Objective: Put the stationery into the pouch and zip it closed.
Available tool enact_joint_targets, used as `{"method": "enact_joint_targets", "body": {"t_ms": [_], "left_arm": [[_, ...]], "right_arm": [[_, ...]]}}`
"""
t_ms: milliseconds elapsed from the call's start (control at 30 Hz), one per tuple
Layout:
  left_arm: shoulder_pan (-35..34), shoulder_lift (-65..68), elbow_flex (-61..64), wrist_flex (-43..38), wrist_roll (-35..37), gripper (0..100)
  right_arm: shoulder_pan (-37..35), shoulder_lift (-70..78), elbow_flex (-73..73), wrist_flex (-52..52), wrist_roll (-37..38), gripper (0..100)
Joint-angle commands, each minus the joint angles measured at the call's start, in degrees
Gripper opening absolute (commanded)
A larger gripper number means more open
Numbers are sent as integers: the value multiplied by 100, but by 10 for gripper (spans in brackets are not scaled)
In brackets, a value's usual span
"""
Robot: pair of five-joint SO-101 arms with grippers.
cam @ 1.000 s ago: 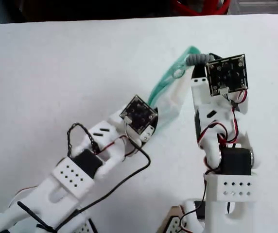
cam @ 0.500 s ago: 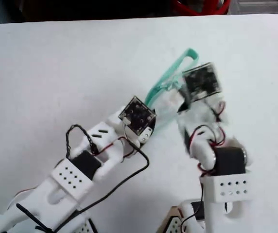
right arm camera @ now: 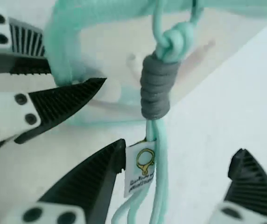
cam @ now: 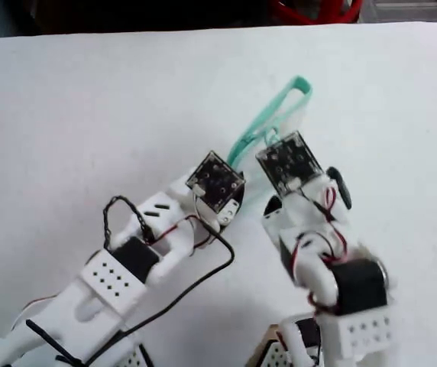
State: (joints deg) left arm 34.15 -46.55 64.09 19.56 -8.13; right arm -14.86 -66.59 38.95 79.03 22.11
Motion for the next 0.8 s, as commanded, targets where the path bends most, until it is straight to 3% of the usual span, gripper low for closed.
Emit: {"method": "enact_joint_targets", "body": {"t_ms": [0, 200, 400, 533, 767], "left_arm": [[-75, 57, -18, -70, 62, 22], [-75, 57, -18, -70, 62, 22], [-75, 57, -18, -70, 62, 22], [-75, 57, -9, -70, 62, 22], [-66, 57, -9, -70, 62, 22]], "right_arm": [[13, -716, -105, -286, 18, 310], [-31, -927, 976, -998, 9, 285], [-110, -1182, 1029, -1323, -18, 285], [-154, -1007, 1248, -2053, -686, 285], [-154, -233, 1389, -2958, -1231, 284]]}}
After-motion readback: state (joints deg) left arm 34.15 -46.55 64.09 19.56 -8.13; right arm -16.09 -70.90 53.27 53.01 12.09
